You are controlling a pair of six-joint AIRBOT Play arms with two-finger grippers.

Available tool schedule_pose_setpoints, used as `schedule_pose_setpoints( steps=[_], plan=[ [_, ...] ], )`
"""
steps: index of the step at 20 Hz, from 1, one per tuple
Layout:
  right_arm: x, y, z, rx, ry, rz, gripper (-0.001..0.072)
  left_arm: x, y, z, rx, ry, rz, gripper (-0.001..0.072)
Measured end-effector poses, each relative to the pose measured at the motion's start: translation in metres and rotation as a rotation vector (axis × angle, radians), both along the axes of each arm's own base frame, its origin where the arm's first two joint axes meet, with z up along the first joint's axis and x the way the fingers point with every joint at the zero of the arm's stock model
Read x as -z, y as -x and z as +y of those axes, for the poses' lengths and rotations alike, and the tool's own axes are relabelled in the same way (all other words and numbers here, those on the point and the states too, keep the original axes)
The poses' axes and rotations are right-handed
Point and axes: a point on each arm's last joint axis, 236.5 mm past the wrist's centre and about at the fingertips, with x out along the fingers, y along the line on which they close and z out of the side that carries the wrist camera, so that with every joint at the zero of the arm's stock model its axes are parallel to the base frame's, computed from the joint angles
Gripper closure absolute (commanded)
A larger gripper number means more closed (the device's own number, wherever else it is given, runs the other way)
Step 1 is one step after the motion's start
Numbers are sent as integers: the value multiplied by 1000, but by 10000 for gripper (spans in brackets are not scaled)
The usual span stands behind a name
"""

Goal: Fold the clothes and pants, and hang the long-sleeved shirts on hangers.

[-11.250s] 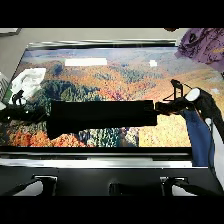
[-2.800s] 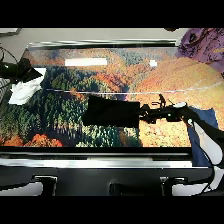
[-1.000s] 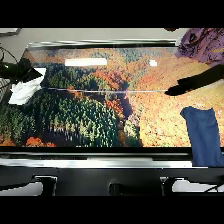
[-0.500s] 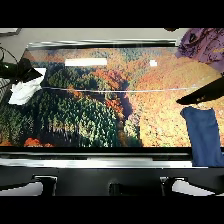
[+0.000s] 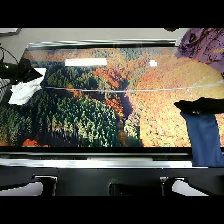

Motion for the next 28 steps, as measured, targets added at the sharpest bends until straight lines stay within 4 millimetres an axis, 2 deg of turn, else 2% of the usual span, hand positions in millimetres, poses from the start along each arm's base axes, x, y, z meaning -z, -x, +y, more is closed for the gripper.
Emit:
schedule_pose_setpoints(
  steps=[5, 8, 13, 17, 20, 23, 28],
  plan=[
    [24, 47, 2, 41, 18, 175, 674, 1, 2, -1, 6, 0, 9, 687],
    [43, 82, 6, 98, 31, 263, 675, 1, 3, -1, 8, 0, 12, 687],
    [84, 127, 14, 169, 61, 340, 675, 2, 4, -1, 10, 0, 16, 686],
    [122, 147, 23, 174, 44, 403, 675, 2, 4, -1, 12, 0, 18, 687],
    [141, 158, 25, 172, 45, 437, 674, 2, 4, -1, 12, 0, 18, 686],
    [150, 169, 21, 174, 71, 477, 674, 2, 4, -1, 11, 0, 18, 687],
    [152, 178, 14, 179, 112, 514, 674, 2, 4, -1, 12, 0, 18, 687]
  ],
)
